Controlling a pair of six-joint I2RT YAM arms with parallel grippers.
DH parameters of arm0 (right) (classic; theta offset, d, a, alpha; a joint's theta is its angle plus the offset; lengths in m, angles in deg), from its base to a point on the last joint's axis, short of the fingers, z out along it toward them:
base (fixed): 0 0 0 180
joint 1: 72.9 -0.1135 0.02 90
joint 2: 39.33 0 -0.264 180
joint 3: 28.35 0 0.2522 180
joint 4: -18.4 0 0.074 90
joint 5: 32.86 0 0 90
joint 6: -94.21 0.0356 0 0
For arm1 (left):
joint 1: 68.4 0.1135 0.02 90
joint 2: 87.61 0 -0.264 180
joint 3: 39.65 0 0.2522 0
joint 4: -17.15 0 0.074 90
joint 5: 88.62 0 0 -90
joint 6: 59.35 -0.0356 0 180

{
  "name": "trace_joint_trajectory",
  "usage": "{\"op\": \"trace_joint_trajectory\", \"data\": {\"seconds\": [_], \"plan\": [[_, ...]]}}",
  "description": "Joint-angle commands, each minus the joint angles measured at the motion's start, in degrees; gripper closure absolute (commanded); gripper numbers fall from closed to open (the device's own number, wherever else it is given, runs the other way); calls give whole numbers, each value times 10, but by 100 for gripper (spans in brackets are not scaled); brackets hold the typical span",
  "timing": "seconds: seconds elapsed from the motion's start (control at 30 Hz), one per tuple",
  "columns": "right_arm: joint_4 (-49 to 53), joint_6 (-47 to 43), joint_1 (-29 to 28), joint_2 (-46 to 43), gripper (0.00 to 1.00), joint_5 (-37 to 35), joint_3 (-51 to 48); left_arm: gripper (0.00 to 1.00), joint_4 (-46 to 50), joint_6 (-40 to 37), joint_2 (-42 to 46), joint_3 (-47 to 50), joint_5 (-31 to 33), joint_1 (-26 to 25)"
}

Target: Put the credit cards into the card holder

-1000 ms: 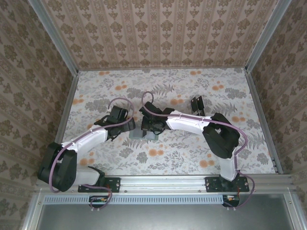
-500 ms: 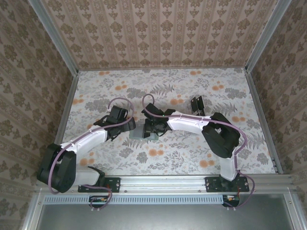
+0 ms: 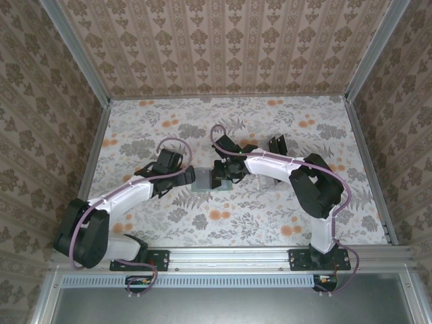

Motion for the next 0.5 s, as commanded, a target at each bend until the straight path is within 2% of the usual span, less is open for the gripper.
{"op": "trace_joint_trajectory", "data": {"seconds": [0.0,0.47], "plan": [[34,-5,-1,-6,100,7,-19,0,-19,-31,-29,-31,-18,-18],[3,14,10,-17,100,15,-58,0,20,-67,-141,-96,20,-61]]}}
